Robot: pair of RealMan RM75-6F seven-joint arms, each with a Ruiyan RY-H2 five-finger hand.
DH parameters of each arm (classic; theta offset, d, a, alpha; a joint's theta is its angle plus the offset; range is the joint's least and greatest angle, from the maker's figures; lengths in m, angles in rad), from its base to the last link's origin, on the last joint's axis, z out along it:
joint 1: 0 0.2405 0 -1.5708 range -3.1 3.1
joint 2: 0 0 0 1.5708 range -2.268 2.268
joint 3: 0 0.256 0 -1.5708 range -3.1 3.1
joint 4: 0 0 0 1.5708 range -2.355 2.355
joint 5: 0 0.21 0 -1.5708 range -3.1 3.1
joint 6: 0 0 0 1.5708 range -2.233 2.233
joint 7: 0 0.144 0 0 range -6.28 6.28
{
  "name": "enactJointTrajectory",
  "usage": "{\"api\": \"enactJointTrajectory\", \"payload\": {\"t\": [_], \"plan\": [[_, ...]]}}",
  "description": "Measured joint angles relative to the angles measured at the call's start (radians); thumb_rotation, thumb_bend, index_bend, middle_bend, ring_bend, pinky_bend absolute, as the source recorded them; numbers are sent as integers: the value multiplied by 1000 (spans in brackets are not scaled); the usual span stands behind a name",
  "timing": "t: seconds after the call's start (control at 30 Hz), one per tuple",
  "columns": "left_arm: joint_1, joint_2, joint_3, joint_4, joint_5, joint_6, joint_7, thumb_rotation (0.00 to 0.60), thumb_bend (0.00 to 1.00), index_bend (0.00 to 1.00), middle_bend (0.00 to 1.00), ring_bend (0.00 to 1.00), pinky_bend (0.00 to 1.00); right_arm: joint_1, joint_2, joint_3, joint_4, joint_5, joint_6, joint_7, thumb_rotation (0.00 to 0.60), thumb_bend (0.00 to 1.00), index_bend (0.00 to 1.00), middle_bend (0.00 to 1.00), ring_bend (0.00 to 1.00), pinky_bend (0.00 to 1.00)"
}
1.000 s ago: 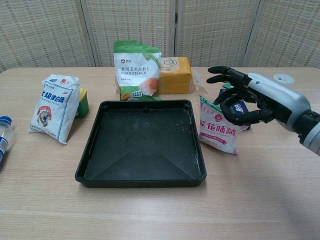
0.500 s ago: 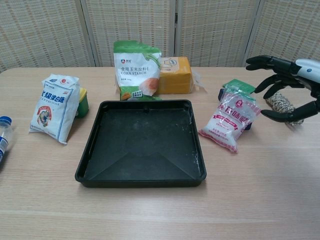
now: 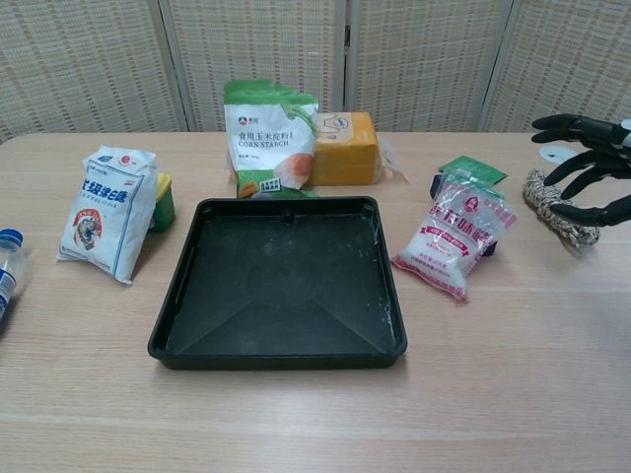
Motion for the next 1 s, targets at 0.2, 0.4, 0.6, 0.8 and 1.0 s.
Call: {"api": "enactJointTrajectory", "payload": {"t": [0.2, 0.4, 0.6, 0.8, 1.0], "plan": [[0, 0, 1, -7, 4, 1, 6, 600, 324, 0, 10, 27, 0, 48, 2, 26, 70, 51, -172, 103, 600, 362, 0, 79, 218, 303], [0, 3, 1, -17, 3, 0, 17, 600, 324, 0, 9, 26, 0, 114, -37, 47, 178, 60, -304, 238, 600, 361, 0, 72, 207, 300], [-1, 6, 1, -31, 4, -4, 32, 600, 324, 0, 8, 26, 0, 159, -84, 48, 242, 4, -355, 401, 600, 361, 0, 72, 206, 300], [0, 11, 1, -40, 2, -2, 40, 600, 324, 0, 8, 26, 0, 193, -111, 14, 270, -116, -341, 563, 600, 361, 0, 72, 206, 300], [2, 11, 1, -41, 3, 1, 41, 600, 324, 0, 8, 26, 0, 202, -106, -37, 259, -227, -223, 669, 600, 358, 0, 72, 204, 300]]}}
